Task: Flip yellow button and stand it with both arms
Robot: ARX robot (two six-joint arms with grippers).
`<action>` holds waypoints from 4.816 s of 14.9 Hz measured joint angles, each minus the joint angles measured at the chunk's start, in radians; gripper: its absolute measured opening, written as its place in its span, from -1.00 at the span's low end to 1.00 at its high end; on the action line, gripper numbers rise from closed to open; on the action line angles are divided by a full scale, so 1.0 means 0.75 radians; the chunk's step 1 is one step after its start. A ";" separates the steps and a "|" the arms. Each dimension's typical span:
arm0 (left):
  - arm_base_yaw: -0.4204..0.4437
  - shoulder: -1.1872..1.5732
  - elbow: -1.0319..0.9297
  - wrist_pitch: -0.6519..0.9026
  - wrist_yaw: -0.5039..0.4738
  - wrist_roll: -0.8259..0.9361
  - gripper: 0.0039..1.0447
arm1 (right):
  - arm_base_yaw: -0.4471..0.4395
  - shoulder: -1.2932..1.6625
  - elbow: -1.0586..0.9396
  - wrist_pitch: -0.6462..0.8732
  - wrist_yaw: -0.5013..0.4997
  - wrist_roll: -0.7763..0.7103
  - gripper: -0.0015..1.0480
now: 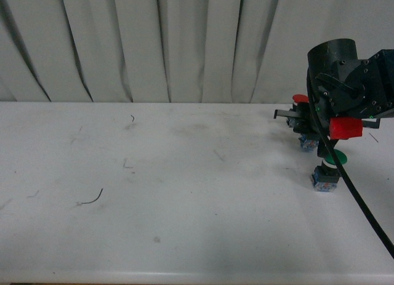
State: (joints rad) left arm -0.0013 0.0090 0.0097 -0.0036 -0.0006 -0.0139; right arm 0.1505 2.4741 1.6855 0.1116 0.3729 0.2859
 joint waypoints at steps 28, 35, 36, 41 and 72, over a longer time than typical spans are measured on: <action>0.001 0.000 0.000 0.000 0.001 0.000 0.88 | -0.037 -1.775 -1.613 0.742 -0.359 -0.344 -0.23; 0.001 0.000 0.000 -0.001 0.000 0.000 0.88 | -0.210 -2.181 -2.026 0.744 -0.485 -0.373 -0.97; 0.001 0.000 0.000 0.000 0.001 0.001 0.88 | -0.207 -2.224 -2.056 0.726 -0.495 -0.373 -0.97; 0.001 0.000 0.000 0.000 0.000 0.000 0.88 | -0.201 -2.468 -2.160 0.582 -0.494 -0.373 -0.97; 0.001 0.000 0.000 0.001 0.000 0.000 0.88 | -0.201 -3.294 -2.232 -0.153 -0.497 -0.376 0.45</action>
State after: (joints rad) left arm -0.0010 0.0090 0.0097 -0.0032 -0.0006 -0.0139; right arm -0.0002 0.0036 0.0116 -0.0032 0.0002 0.0040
